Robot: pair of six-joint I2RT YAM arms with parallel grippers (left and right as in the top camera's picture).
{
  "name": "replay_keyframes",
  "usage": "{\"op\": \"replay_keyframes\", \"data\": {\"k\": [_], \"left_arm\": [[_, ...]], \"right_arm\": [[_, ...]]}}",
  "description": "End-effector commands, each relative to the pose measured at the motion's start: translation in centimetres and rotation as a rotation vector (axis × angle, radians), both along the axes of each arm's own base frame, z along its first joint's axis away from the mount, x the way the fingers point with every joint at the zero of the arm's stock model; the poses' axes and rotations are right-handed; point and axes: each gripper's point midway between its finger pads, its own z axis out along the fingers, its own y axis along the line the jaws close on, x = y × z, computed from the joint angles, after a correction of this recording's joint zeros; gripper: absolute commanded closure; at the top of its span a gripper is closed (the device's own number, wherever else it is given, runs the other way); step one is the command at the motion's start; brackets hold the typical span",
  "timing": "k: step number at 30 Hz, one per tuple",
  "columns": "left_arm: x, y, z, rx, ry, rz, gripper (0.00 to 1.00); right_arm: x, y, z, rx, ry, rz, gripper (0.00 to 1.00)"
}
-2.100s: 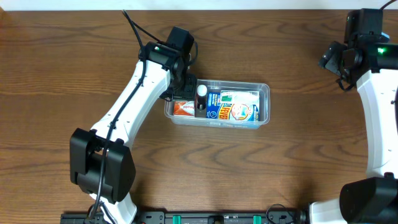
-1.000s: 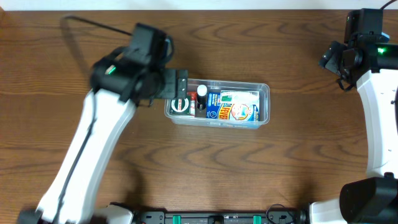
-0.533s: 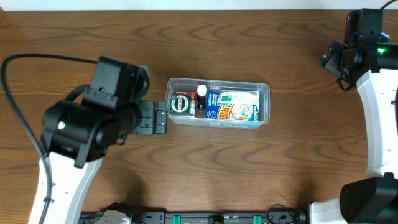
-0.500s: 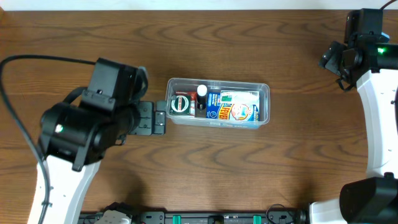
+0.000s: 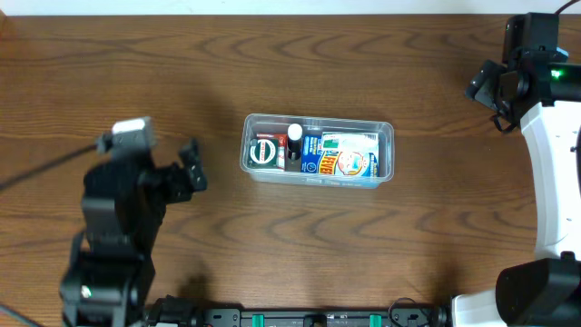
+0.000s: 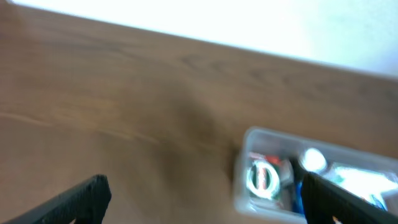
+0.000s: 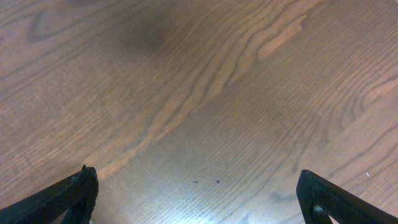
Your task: Pack container
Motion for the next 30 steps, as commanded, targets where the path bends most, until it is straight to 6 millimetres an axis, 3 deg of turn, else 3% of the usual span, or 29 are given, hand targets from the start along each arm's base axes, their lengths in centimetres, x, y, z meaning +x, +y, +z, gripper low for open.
{"op": "replay_keyframes", "data": {"k": [1, 10, 16, 25, 30], "left_arm": [[-0.9, 1.2, -2.3, -0.009, -0.058, 0.036, 0.02], [-2.7, 2.4, -6.9, -0.02, -0.276, 0.08, 0.02], [-2.5, 2.4, -9.7, -0.038, -0.385, 0.083, 0.02], [-2.4, 2.4, -14.9, -0.039, -0.306, 0.086, 0.02], [-2.4, 2.5, -14.7, -0.015, -0.313, 0.082, 0.02]], "right_arm": [[-0.1, -0.5, -0.1, -0.01, 0.006, -0.011, 0.01], [-0.1, -0.5, -0.1, -0.01, 0.006, -0.011, 0.01], [-0.1, -0.5, -0.1, -0.01, 0.006, -0.011, 0.01], [-0.1, -0.5, -0.1, -0.01, 0.006, -0.011, 0.01], [-0.1, -0.5, -0.1, -0.01, 0.006, -0.011, 0.01]]}}
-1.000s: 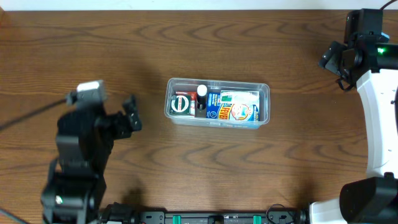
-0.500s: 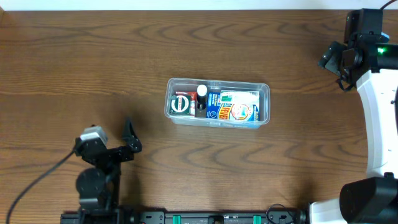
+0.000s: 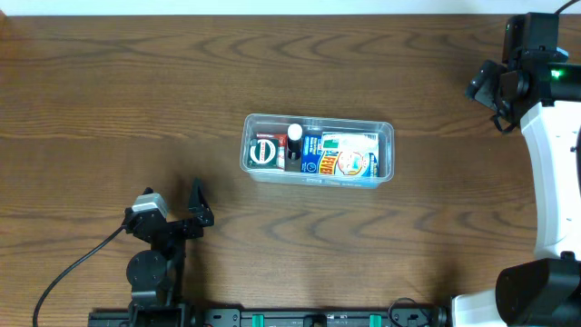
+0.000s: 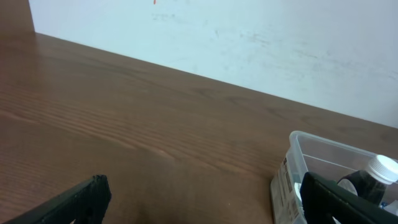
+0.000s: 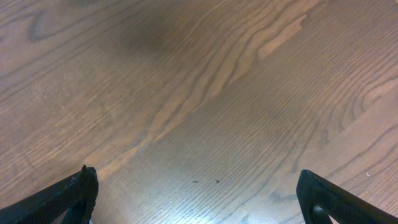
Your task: Pack container
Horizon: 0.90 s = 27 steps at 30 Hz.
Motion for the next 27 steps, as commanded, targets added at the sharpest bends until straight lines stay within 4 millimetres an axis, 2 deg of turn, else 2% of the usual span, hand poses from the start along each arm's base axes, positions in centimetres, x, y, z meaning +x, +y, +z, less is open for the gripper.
{"op": "replay_keyframes", "data": {"k": [1, 27], "left_arm": [[-0.14, 0.26, -1.4, 0.013, 0.036, 0.011, 0.02], [-0.1, 0.26, -1.78, 0.013, 0.053, 0.011, 0.02]], "right_arm": [[-0.09, -0.54, -0.06, -0.011, 0.006, -0.011, 0.01], [-0.09, -0.54, -0.06, -0.011, 0.006, -0.011, 0.01]]}}
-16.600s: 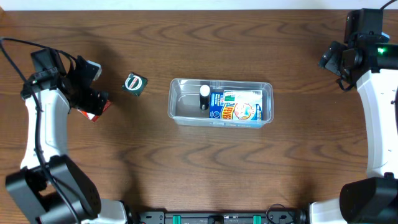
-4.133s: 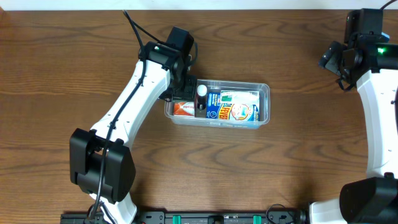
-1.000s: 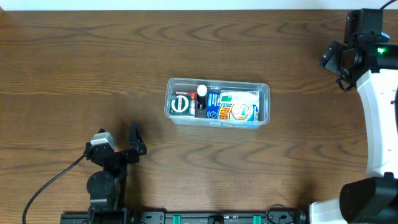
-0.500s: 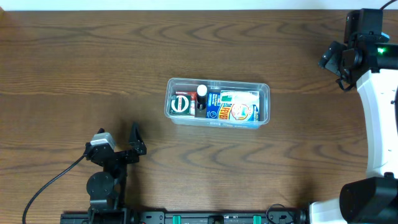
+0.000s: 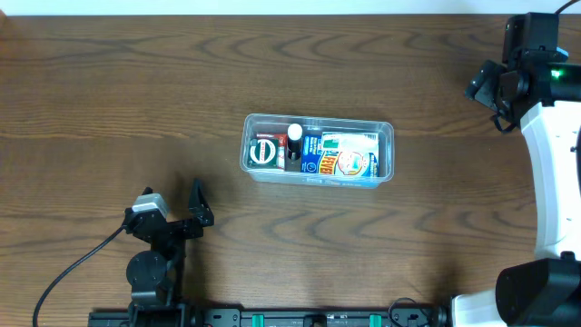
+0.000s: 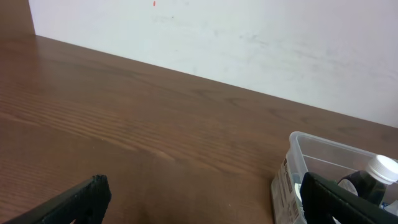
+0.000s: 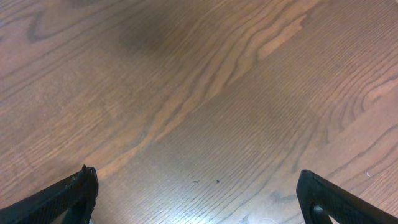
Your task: Pack container
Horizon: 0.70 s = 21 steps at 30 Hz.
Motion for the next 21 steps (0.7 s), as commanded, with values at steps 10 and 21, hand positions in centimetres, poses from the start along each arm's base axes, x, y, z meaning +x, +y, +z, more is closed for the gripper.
{"op": "replay_keyframes", "data": {"k": [10, 21], "left_arm": [[-0.1, 0.3, -1.9, 0.006, 0.056, 0.012, 0.02], [-0.1, 0.3, -1.9, 0.006, 0.056, 0.012, 0.02]], "right_arm": [[-1.2, 0.4, 2.6, -0.016, -0.066, 0.012, 0.01], [-3.7, 7.5, 5.6, 0.061, -0.486, 0.409, 0.01]]}}
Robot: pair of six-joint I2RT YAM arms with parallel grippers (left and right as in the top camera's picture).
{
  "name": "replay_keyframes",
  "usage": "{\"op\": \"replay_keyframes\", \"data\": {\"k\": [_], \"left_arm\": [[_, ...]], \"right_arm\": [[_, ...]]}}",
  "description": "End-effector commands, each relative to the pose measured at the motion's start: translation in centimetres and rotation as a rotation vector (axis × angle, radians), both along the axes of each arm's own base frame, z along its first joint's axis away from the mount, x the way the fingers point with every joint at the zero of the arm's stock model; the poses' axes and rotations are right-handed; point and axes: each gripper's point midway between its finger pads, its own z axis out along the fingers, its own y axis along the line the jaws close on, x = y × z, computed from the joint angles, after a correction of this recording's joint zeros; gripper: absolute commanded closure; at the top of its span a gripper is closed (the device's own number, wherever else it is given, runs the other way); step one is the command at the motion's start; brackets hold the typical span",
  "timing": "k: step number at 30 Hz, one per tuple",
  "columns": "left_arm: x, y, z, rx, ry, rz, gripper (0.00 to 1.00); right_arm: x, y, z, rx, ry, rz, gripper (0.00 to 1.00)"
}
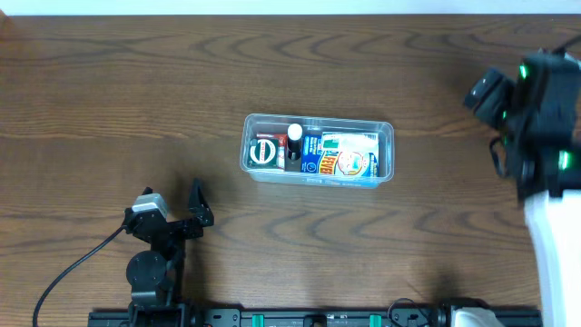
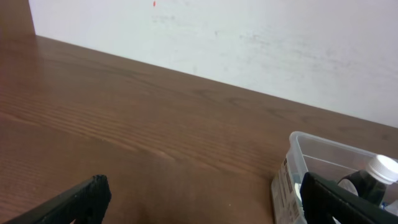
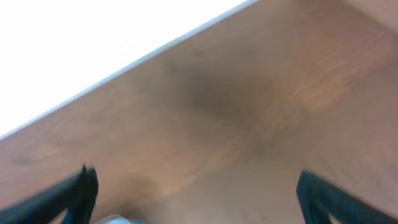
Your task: Pack container
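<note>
A clear plastic container (image 1: 318, 150) lies mid-table, holding a green-lidded tin (image 1: 263, 151), a white-capped bottle (image 1: 294, 133) and a blue printed box (image 1: 340, 156). My left gripper (image 1: 193, 207) sits low at the front left, open and empty. In its wrist view its fingertips (image 2: 81, 198) frame bare wood, with the container (image 2: 305, 163) and the white cap (image 2: 382, 168) at the right. My right gripper (image 1: 483, 91) is at the far right, blurred, open and empty (image 3: 202, 199).
The wooden table (image 1: 136, 82) runs to a white wall at the far edge (image 3: 93, 50). A black cable (image 1: 82, 259) trails from the left arm at the front left. The right arm's white link (image 1: 554, 227) stands along the right edge.
My right arm has shifted, blurred in the overhead view. Its wrist camera faced straight down at wood grain; now it looks across the table to the white wall. The left arm is still.
At first my left arm stood raised left of the container, gripper open. A second later it sat folded low at the front left, and it has stayed there. The right arm held still at the far right until now. The container's contents are unchanged.
</note>
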Motion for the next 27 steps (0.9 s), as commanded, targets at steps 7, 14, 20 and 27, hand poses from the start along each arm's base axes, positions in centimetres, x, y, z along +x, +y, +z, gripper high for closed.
{"op": "replay_keyframes", "data": {"k": [7, 14, 20, 27], "left_arm": [[-0.1, 0.3, -1.9, 0.006, 0.056, 0.013, 0.02], [-0.1, 0.3, -1.9, 0.006, 0.056, 0.013, 0.02], [-0.1, 0.3, -1.9, 0.006, 0.056, 0.013, 0.02], [-0.1, 0.3, -1.9, 0.006, 0.056, 0.013, 0.02]], "right_arm": [[-5.7, 5.9, -2.3, -0.059, -0.292, 0.399, 0.01], [-9.7, 5.9, -7.2, -0.082, -0.402, 0.397, 0.01], [-10.7, 6.0, -11.2, -0.091, -0.425, 0.404, 0.01], [-10.5, 5.8, -14.2, -0.115, -0.461, 0.393, 0.01]]}}
